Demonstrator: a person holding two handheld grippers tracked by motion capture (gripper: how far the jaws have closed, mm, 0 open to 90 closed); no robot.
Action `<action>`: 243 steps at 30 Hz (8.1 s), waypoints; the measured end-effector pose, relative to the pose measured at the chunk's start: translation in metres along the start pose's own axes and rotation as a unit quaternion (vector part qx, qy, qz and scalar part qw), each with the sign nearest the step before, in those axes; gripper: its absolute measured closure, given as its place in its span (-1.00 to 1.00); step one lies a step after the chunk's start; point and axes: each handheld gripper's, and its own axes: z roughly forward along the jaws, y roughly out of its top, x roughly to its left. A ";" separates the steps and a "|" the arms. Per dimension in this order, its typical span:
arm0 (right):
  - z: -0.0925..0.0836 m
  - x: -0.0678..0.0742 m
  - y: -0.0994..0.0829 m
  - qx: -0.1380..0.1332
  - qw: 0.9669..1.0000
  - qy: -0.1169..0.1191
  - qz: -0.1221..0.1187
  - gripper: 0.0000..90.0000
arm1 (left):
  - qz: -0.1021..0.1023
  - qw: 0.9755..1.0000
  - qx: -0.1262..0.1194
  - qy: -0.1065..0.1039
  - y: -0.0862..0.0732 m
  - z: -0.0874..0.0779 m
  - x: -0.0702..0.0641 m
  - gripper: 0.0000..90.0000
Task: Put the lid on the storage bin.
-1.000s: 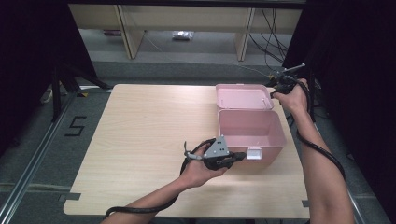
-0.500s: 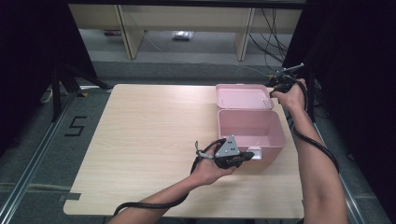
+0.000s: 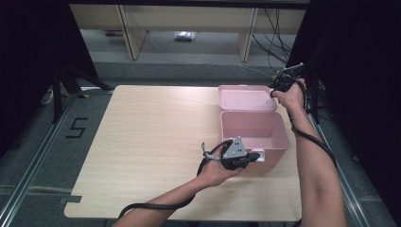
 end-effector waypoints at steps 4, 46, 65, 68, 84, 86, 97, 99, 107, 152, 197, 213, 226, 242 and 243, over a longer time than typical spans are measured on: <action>0.006 0.001 0.002 -0.001 1.000 0.002 0.010 0.67 | 0.001 1.000 0.001 0.002 0.000 0.001 0.000 1.00; 0.027 0.003 0.010 0.036 0.999 -0.001 0.038 0.74 | 0.004 1.000 0.006 -0.004 0.002 0.001 0.001 1.00; 0.012 -0.002 0.012 0.017 0.999 -0.002 0.049 0.93 | -0.006 1.000 0.016 0.003 0.005 0.005 0.000 1.00; 0.009 -0.004 0.010 0.015 0.998 0.004 0.055 0.94 | -0.010 1.000 0.017 0.003 0.005 0.005 -0.001 1.00; -0.013 -0.003 0.014 -0.007 0.997 0.005 0.076 0.96 | -0.018 1.000 0.020 0.006 0.005 0.004 -0.002 1.00; -0.014 -0.005 0.014 -0.017 0.998 0.005 0.060 0.96 | -0.018 1.000 0.020 0.006 0.005 0.004 -0.001 1.00; -0.031 -0.007 0.015 -0.043 0.998 0.009 0.046 0.97 | -0.021 1.000 0.019 0.007 0.005 0.004 -0.001 1.00; -0.034 -0.007 0.015 -0.049 0.998 0.007 0.046 0.98 | -0.021 1.000 0.020 0.008 0.006 0.004 -0.001 1.00; -0.045 -0.006 0.010 -0.066 0.997 0.007 0.044 0.98 | -0.021 1.000 0.019 0.006 0.006 0.004 -0.001 1.00; -0.092 0.005 -0.020 -0.162 0.986 0.012 0.041 0.99 | -0.022 1.000 0.020 0.010 0.006 0.004 -0.001 1.00; -0.113 0.012 -0.054 -0.217 0.976 -0.007 0.009 0.99 | -0.024 0.999 0.019 0.009 0.006 0.004 0.000 1.00; -0.113 0.015 -0.065 -0.247 0.969 -0.011 0.006 0.99 | -0.023 0.999 0.021 0.009 0.006 0.004 0.000 1.00; -0.117 0.016 -0.075 -0.263 0.965 -0.013 -0.005 0.99 | -0.024 0.999 0.020 0.009 0.006 0.004 0.000 1.00; -0.119 0.017 -0.087 -0.283 0.959 -0.019 -0.015 0.99 | -0.026 0.999 0.019 0.010 0.005 0.004 0.000 1.00; -0.119 0.018 -0.088 -0.284 0.959 -0.020 -0.010 0.99 | -0.025 0.999 0.019 0.011 0.005 0.004 0.000 1.00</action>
